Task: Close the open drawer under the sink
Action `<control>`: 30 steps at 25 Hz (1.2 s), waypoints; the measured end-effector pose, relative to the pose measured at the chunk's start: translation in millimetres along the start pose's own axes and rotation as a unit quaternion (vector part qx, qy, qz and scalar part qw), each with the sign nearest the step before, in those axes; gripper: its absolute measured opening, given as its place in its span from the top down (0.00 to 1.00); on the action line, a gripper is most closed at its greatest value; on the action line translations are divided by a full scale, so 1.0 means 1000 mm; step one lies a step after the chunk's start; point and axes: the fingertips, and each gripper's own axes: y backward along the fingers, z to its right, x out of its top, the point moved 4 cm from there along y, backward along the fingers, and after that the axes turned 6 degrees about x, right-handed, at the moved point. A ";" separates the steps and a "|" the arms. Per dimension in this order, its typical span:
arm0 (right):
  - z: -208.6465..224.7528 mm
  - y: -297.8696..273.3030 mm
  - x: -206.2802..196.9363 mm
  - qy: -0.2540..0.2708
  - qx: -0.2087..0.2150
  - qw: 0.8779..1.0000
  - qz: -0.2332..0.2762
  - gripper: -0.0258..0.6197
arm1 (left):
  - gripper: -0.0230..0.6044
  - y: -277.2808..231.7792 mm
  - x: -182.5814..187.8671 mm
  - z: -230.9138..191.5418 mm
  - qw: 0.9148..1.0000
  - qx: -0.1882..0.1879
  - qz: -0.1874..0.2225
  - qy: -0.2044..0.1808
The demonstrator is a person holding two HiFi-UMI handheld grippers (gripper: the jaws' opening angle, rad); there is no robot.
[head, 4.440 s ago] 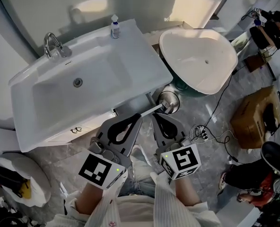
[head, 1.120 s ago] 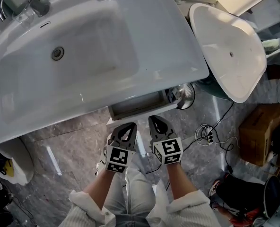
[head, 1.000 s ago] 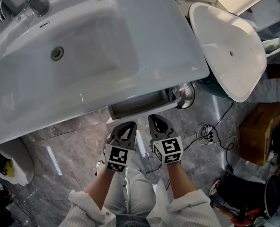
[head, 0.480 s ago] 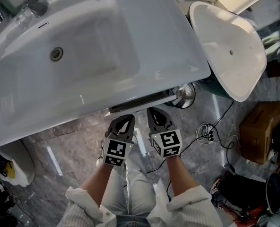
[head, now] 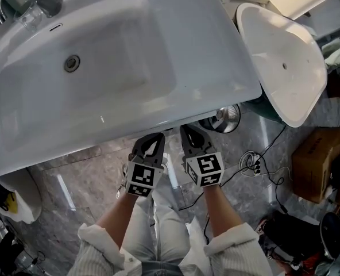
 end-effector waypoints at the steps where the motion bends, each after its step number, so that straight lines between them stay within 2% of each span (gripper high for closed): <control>1: 0.001 -0.001 0.001 0.001 0.001 1.000 0.000 0.95 | 0.94 -0.001 0.001 -0.001 1.000 0.002 0.000 0.002; 13: 0.010 -0.024 0.019 0.020 0.011 1.000 0.000 0.95 | 0.94 -0.017 0.013 -0.022 1.000 0.018 0.004 -0.013; 23: 0.015 -0.031 0.022 0.011 0.006 1.000 0.010 0.95 | 0.94 -0.025 0.016 -0.024 1.000 0.014 0.007 -0.023; 30: 0.012 -0.029 0.020 -0.006 -0.004 1.000 0.013 0.95 | 0.94 -0.023 0.018 -0.024 1.000 0.026 0.003 0.004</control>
